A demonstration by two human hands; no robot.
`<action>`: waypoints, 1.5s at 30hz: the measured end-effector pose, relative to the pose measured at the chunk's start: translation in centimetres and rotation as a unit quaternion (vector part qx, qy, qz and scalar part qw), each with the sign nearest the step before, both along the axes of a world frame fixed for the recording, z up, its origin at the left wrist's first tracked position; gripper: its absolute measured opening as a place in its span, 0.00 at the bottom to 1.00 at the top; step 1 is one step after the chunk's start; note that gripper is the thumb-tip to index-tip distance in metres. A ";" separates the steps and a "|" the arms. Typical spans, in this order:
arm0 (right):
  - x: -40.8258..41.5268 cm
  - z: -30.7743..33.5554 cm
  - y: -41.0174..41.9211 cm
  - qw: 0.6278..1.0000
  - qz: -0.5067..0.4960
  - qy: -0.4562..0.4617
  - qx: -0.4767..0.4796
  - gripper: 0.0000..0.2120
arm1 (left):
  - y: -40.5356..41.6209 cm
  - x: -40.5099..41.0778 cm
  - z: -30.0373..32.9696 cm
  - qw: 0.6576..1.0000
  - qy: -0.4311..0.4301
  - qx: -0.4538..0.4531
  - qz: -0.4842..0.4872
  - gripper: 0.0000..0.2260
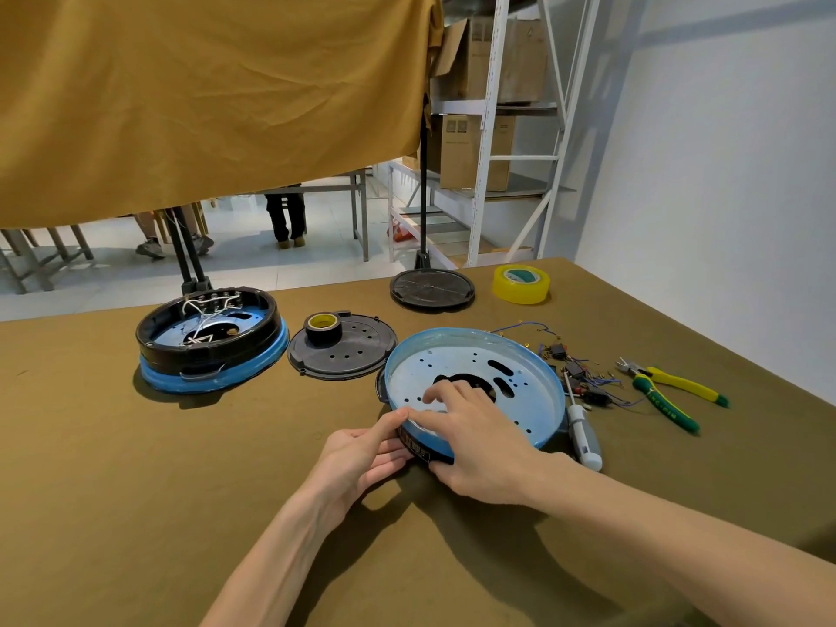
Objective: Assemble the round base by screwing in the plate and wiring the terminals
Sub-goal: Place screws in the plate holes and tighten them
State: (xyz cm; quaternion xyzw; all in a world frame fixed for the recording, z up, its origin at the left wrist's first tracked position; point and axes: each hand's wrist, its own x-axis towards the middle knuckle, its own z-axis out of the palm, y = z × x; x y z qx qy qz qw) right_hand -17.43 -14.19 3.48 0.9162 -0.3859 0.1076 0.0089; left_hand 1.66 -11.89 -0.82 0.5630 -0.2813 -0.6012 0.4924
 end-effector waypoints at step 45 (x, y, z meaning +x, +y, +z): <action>-3.8 6.5 -0.2 0.836 -0.014 -0.519 0.178 0.34 | 0.9 0.0 -0.8 0.826 -0.491 -0.275 -0.012 0.05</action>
